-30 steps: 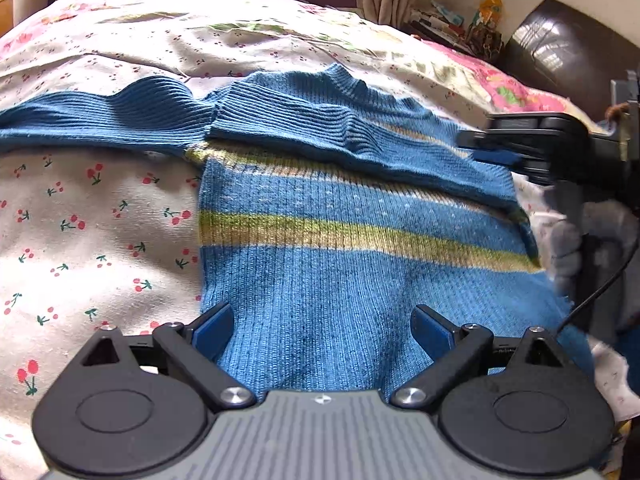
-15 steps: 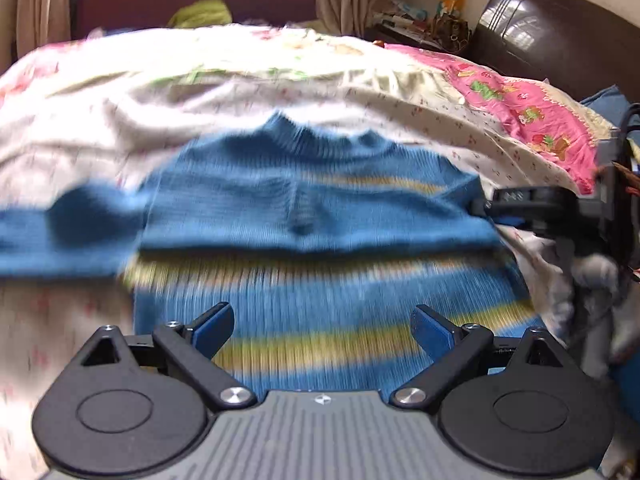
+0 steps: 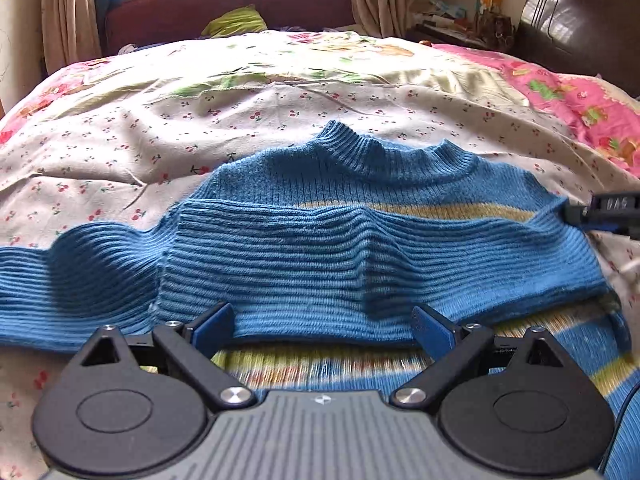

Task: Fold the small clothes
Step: 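Release the sleeve onto the sweater and withdraw the right gripper, then grasp the other sleeve cuff with the right gripper and lift it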

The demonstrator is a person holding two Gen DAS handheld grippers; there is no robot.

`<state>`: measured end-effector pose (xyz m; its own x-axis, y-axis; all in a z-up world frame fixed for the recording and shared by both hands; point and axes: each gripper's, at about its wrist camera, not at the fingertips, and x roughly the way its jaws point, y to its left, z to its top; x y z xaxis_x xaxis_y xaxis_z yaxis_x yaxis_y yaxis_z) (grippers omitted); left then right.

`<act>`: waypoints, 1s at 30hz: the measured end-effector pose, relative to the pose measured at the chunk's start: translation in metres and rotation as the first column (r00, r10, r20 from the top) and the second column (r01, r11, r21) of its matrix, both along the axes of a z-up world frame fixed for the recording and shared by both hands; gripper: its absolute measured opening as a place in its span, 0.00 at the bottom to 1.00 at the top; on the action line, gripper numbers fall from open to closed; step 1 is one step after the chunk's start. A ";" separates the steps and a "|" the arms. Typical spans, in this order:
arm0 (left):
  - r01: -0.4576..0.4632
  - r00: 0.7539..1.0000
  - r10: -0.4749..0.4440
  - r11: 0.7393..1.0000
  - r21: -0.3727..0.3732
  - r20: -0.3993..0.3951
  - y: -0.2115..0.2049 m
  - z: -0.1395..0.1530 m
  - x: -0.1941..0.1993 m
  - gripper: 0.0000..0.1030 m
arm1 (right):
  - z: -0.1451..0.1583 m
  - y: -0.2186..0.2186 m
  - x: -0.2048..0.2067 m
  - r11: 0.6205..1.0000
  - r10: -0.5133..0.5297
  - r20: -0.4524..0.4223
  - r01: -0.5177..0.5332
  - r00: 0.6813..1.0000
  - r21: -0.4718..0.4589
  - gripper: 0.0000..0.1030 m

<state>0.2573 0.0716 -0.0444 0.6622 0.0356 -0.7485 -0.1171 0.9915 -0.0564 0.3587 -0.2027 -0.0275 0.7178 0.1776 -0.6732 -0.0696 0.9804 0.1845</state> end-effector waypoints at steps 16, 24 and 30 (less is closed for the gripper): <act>-0.111 0.994 0.109 0.990 -0.088 -0.029 0.023 0.005 -0.075 1.00 | 0.033 0.065 -0.061 0.954 0.282 0.027 -0.277 0.959 -0.109 0.31; -0.227 0.973 0.231 0.959 -0.171 0.005 0.061 0.010 -0.103 1.00 | 0.029 0.183 -0.077 0.813 0.577 -0.007 -0.574 0.817 -0.099 0.31; -0.266 0.962 0.273 0.937 -0.228 0.002 0.082 0.004 -0.106 1.00 | -0.002 0.230 -0.060 0.764 0.618 -0.178 -0.638 0.766 -0.094 0.34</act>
<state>0.1508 0.1539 -0.0404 0.6755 0.0506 -0.7356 -0.3724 0.8845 -0.2811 0.2992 0.0275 -0.0297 0.3839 0.4544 -0.8038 -0.6647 0.7403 0.1010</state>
